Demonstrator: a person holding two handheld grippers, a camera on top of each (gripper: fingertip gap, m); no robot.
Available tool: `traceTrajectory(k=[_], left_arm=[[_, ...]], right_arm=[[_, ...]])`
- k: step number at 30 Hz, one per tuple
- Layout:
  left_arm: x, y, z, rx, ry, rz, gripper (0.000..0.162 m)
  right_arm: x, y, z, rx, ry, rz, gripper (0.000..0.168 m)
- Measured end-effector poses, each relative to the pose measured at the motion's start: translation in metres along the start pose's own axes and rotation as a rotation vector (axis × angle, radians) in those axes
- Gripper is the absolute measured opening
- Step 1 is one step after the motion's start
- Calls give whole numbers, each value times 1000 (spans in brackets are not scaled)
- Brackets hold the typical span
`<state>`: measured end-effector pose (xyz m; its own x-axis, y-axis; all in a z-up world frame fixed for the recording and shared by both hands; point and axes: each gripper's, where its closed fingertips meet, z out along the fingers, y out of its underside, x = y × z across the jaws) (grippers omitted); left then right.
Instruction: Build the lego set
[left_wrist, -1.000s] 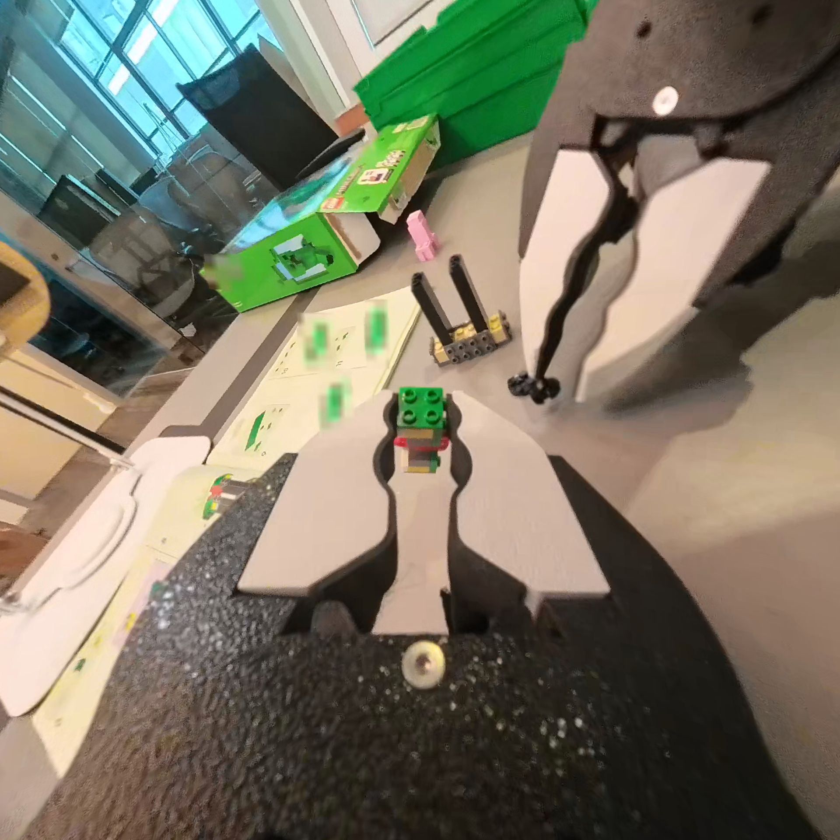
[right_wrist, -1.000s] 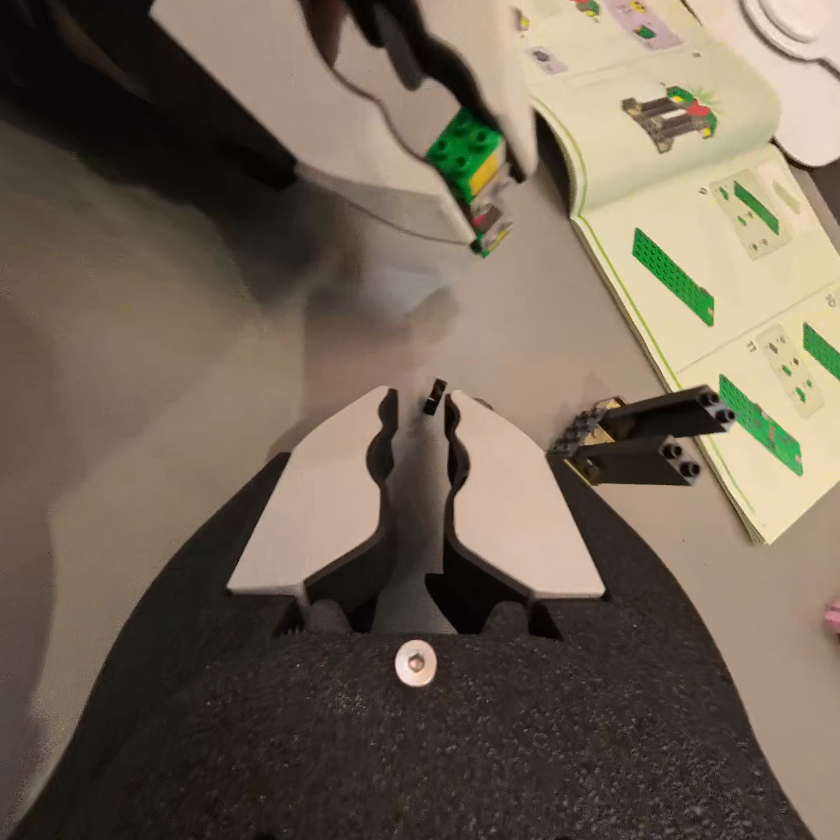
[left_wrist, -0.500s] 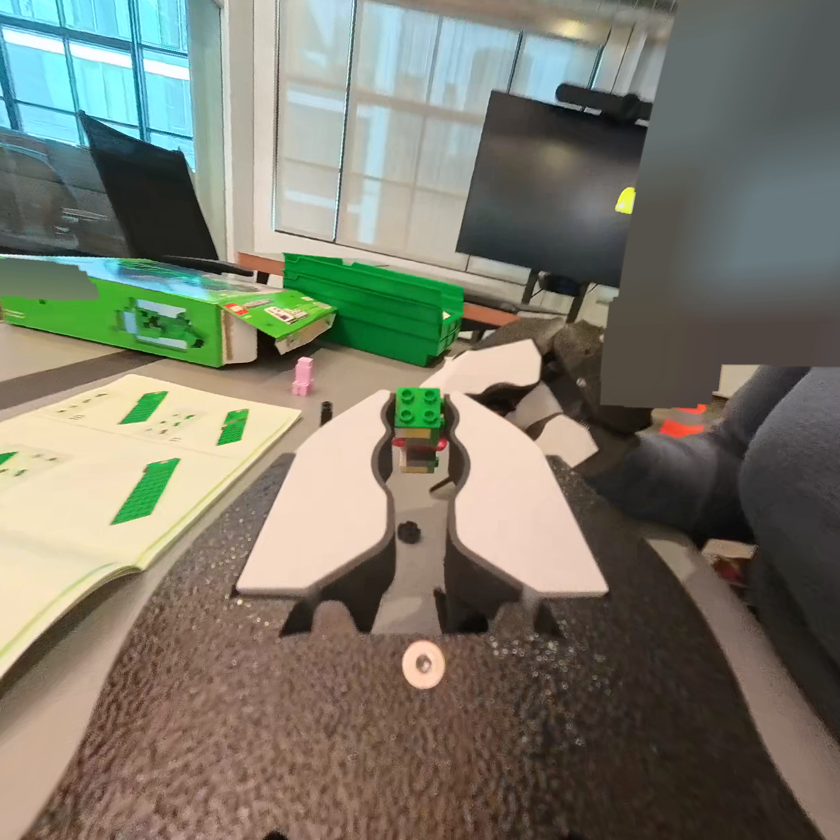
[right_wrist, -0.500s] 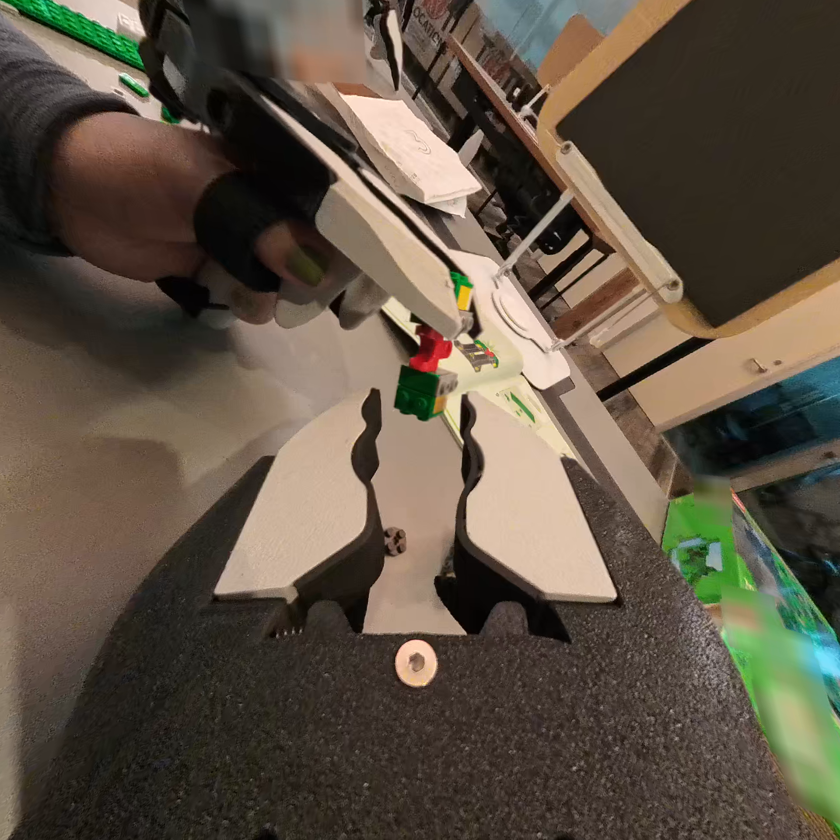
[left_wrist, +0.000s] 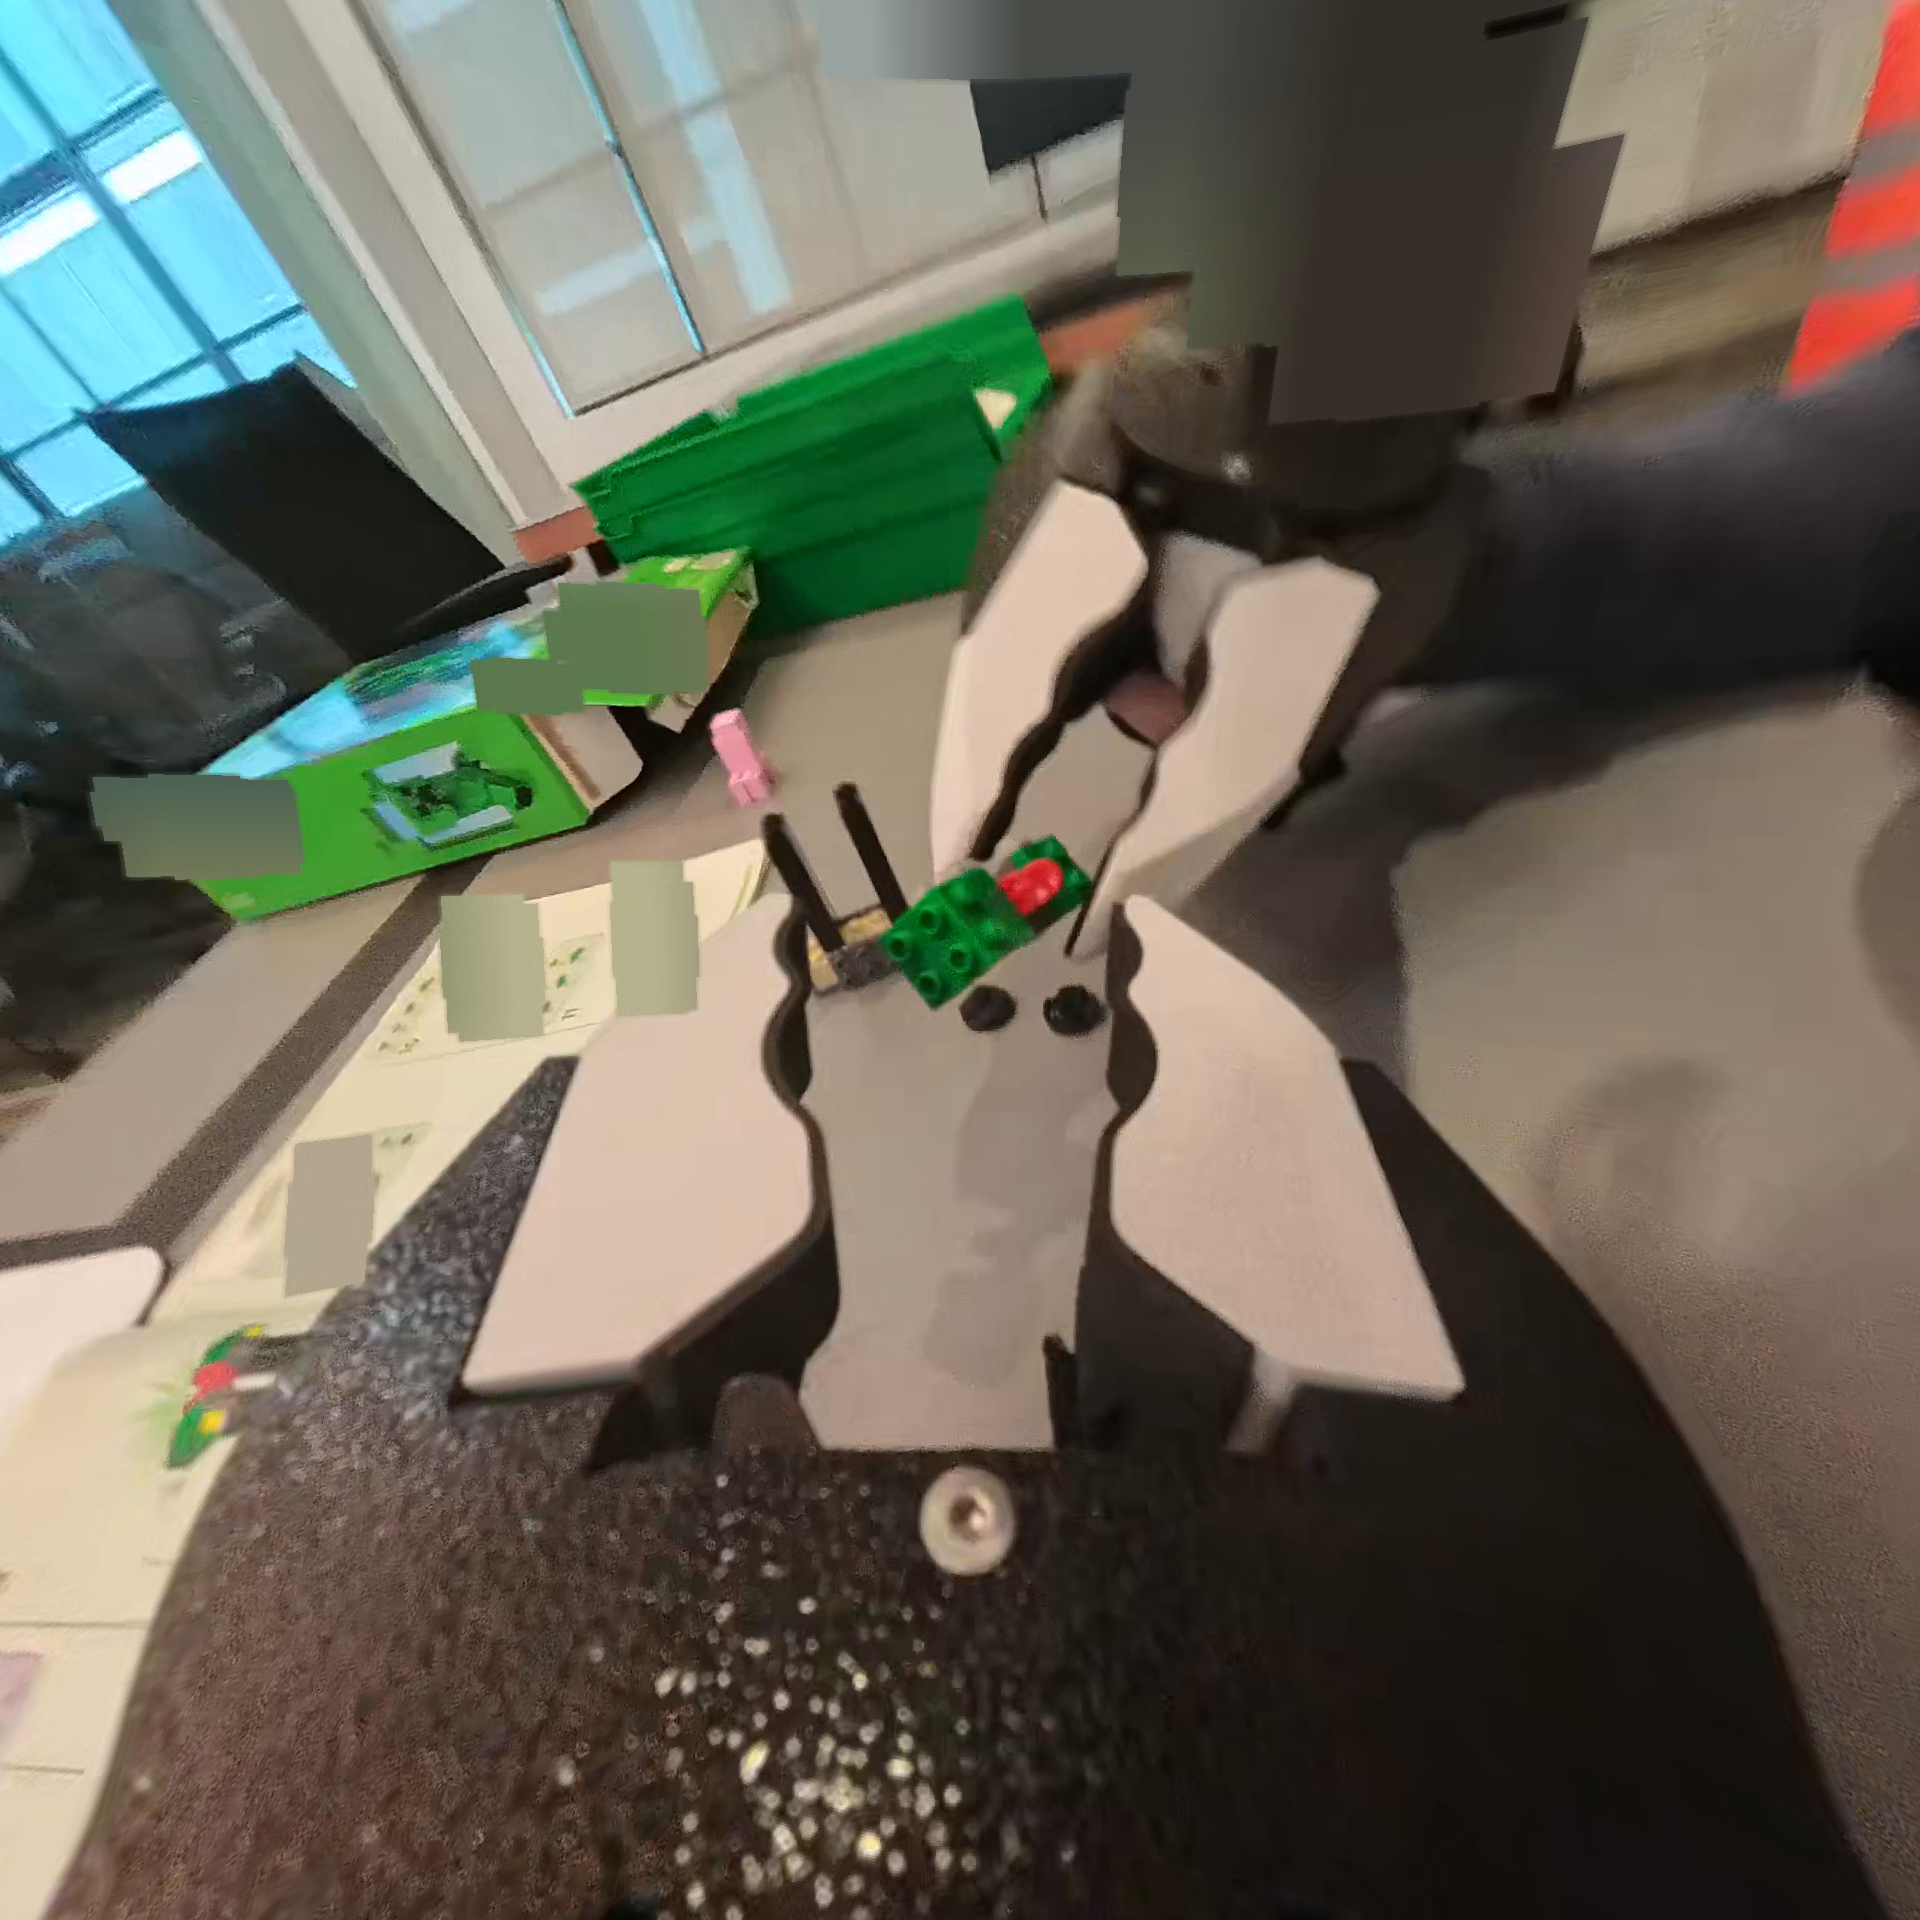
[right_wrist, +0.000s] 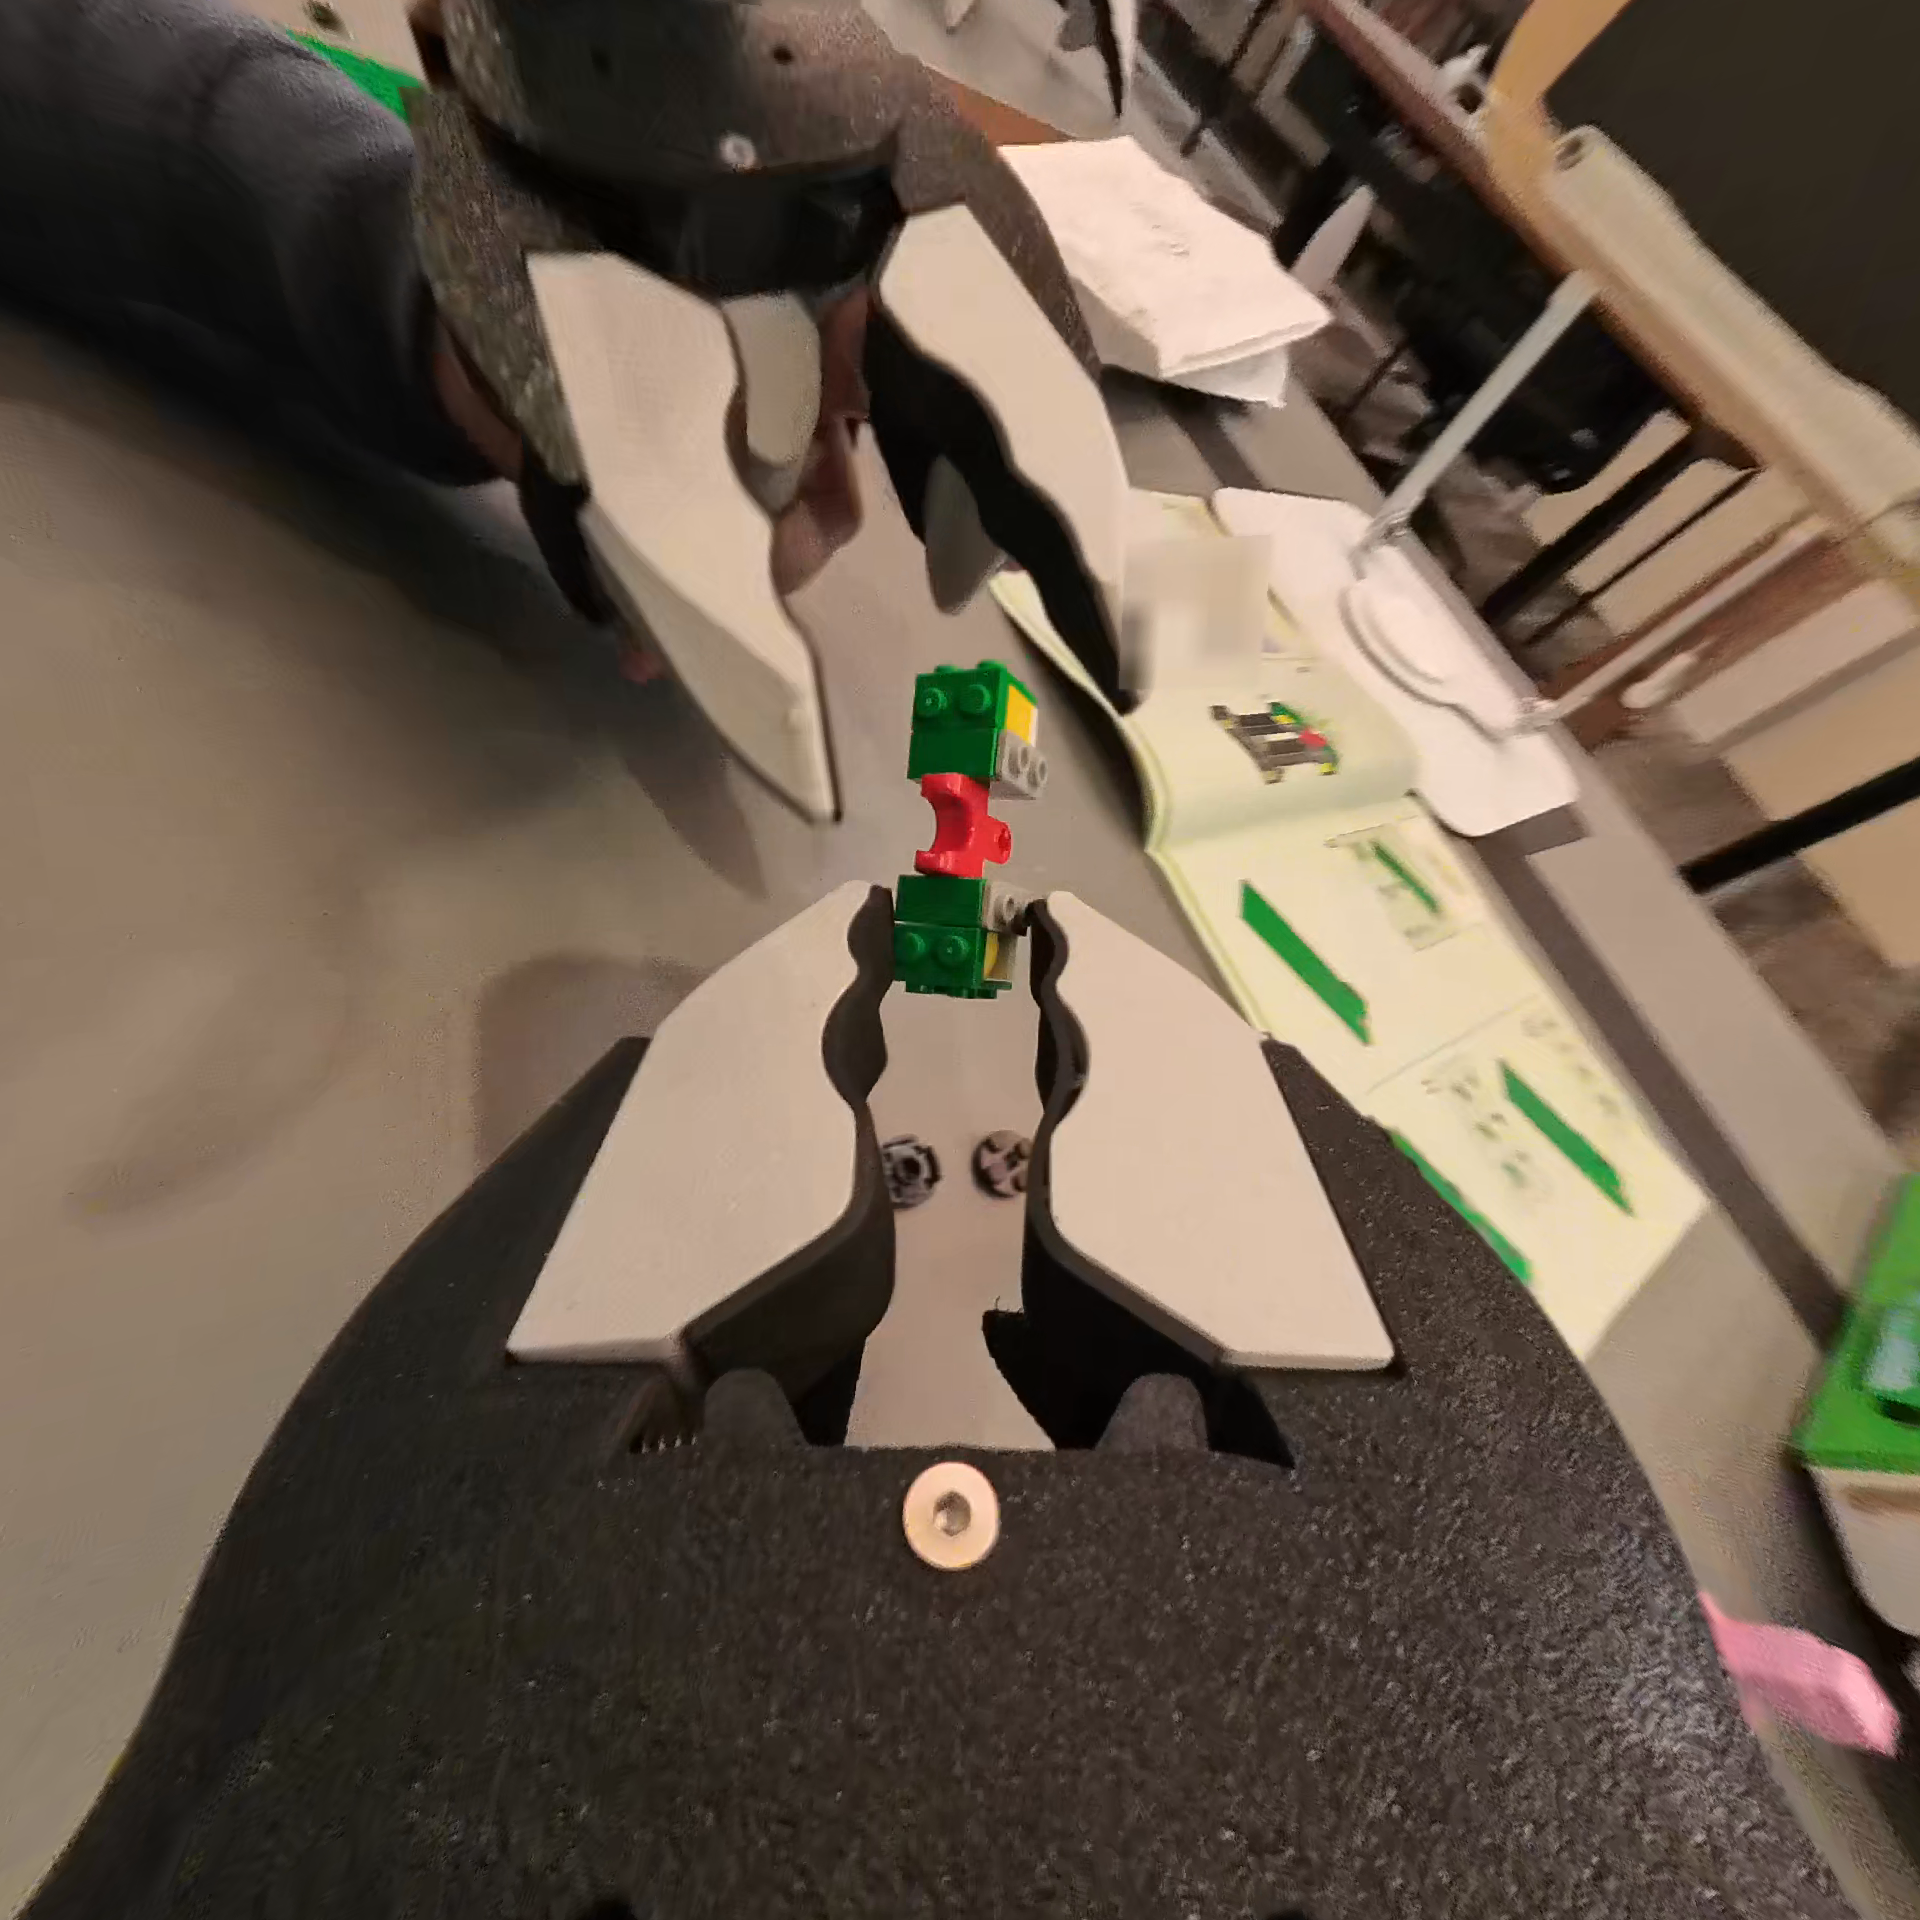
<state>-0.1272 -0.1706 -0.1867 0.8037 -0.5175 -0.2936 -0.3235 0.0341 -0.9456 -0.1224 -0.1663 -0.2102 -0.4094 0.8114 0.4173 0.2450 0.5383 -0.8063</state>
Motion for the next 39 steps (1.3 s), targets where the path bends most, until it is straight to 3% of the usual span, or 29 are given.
traceTrajectory(k=[6, 13, 18, 24, 27, 29, 31, 35, 37, 39], left_arm=[[25, 16, 8, -97, 71, 210, 44], [27, 11, 6, -64, 75, 196, 45], [14, 6, 0, -24, 54, -3, 59], [5, 9, 2, -48, 86, -274, 51], [5, 11, 2, -68, 76, -252, 40], [10, 10, 3, -74, 93, -218, 28], [11, 7, 2, -50, 93, -193, 26], [4, 2, -3, -3, 48, -137, 24], [-2, -2, -9, 26, 4, -36, 24], [0, -6, -15, 56, -14, 98, 23]], right_arm=[[-20, 2, -2, 9, -209, 123, 25], [-22, 4, -4, 18, -249, 173, 24], [-13, 12, 0, -18, -157, 108, 25], [-4, 2, -1, 20, 31, -166, 25], [1, -5, -5, 18, 172, -380, 25], [2, -6, -5, 9, 211, -436, 25], [3, -8, -6, 16, 230, -457, 25], [5, -15, -11, 73, 228, -370, 29], [10, -17, -16, 128, 162, -178, 36], [6, -28, -26, 261, -33, 111, 31]])
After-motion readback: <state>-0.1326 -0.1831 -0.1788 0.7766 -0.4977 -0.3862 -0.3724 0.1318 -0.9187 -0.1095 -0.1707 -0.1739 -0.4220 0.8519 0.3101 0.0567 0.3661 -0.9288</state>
